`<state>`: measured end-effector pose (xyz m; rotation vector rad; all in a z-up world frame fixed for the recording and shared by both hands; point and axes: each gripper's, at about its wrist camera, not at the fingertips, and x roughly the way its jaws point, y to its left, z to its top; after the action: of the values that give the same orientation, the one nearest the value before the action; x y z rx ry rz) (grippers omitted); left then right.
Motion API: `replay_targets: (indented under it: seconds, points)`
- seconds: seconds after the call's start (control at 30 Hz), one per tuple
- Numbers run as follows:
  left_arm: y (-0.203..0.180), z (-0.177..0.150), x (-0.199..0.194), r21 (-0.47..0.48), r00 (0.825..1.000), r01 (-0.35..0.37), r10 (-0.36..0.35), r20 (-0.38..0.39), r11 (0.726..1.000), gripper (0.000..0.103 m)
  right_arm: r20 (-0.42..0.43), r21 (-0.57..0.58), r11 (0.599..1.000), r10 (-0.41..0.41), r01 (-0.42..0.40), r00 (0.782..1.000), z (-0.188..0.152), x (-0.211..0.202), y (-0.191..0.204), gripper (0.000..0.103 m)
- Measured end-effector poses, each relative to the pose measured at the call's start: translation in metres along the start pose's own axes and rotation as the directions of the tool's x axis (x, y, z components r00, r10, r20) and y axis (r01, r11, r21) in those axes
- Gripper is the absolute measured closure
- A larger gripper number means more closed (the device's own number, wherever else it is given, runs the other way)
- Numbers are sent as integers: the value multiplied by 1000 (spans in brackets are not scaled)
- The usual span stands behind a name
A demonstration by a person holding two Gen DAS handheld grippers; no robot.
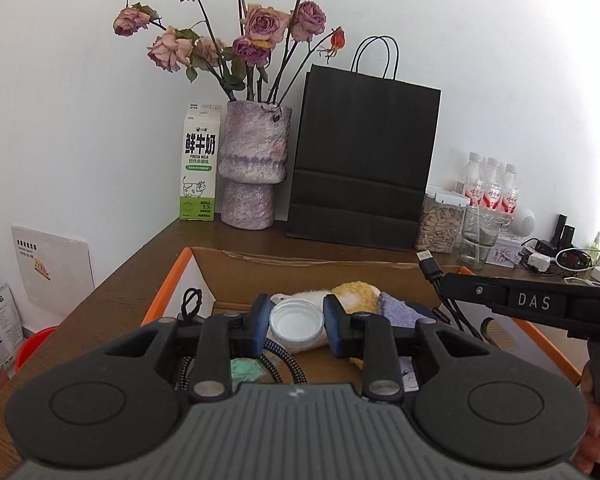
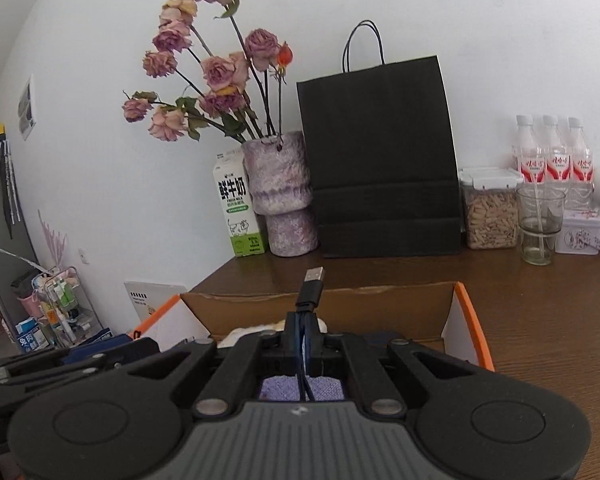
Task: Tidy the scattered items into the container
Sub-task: 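Lower the cap and cable into the box and open both tools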
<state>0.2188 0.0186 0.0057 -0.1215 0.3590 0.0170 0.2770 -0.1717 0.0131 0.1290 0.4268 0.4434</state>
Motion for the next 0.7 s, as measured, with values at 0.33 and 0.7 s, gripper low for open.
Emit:
replay_targets:
  seconds: [0.33, 0.7]
  points:
    - [6, -13, 13, 16, 1000, -3, 3, -12, 1000, 74, -27, -20, 1000, -3, 2, 1000, -17, 11, -7, 102]
    - [3, -22, -13, 23, 985, -78, 74, 153, 997, 0, 46, -35, 994, -100, 101, 994, -33, -13, -5, 6]
